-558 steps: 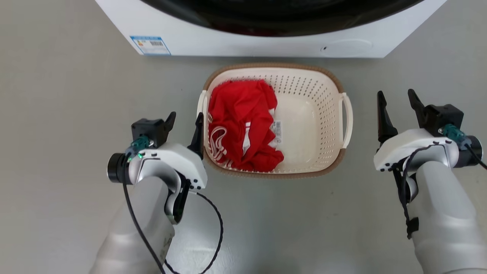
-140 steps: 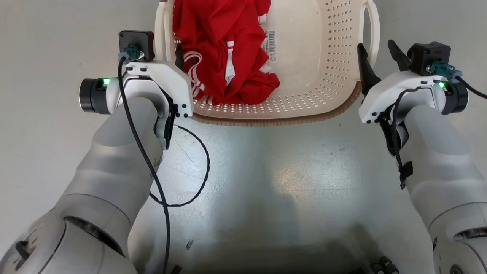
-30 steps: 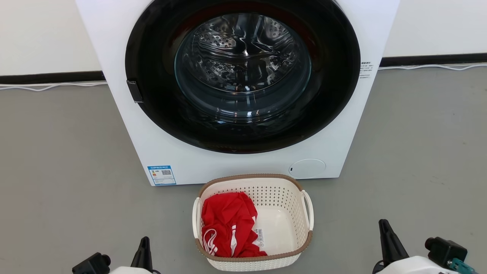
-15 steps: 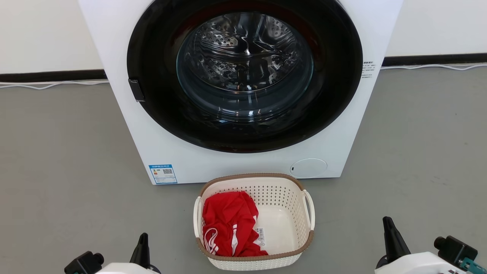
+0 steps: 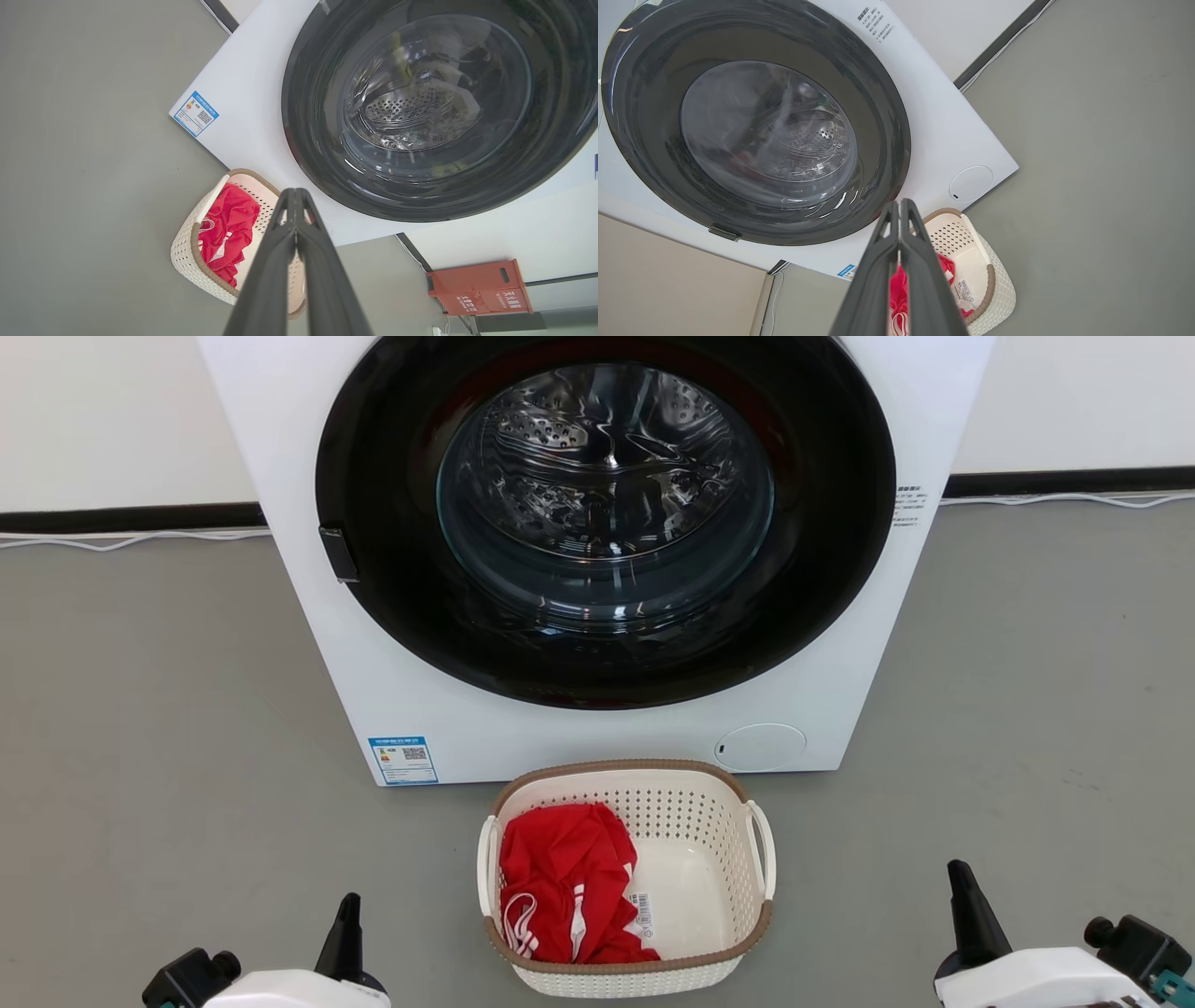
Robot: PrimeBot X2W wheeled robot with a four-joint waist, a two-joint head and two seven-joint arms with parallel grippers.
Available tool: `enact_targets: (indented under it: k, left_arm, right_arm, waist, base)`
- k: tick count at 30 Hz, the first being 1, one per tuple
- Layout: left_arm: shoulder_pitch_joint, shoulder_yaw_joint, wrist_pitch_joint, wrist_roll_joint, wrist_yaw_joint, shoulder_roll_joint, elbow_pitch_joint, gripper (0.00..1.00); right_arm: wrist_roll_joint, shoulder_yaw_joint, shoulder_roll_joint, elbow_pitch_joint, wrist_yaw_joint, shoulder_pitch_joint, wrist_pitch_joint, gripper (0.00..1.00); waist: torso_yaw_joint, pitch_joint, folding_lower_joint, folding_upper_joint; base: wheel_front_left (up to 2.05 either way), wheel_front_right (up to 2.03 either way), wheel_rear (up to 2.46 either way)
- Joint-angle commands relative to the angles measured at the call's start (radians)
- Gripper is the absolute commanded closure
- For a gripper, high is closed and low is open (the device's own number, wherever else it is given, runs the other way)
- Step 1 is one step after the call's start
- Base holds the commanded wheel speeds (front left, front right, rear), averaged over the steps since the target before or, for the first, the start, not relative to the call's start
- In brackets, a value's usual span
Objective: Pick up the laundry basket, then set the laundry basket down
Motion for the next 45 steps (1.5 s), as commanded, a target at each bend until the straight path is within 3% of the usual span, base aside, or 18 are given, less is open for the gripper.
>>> enact_targets:
  k: [1,45]
  left_arm:
    - [-0.054,0.022,0.007,-0.025,-0.014,0.009,-0.033,1.00]
    - [-0.084,0.094,0.136,-0.442,-0.082,0.014,-0.101,1.00]
  right_arm:
    - [0.028,0.005,-0.005,-0.032,-0.001,-0.051,0.008,1.00]
    - [0.554,-0.024,-0.007,-0.118,-0.001,-0.071,0.137,1.00]
  waist:
    - [0.000,0.000,-0.0001,-0.0001]
    - [0.017,0.009,-0.0001,-0.0001]
  base:
    - [0.00,0.00,0.00]
    - [0.00,0.00,0.00]
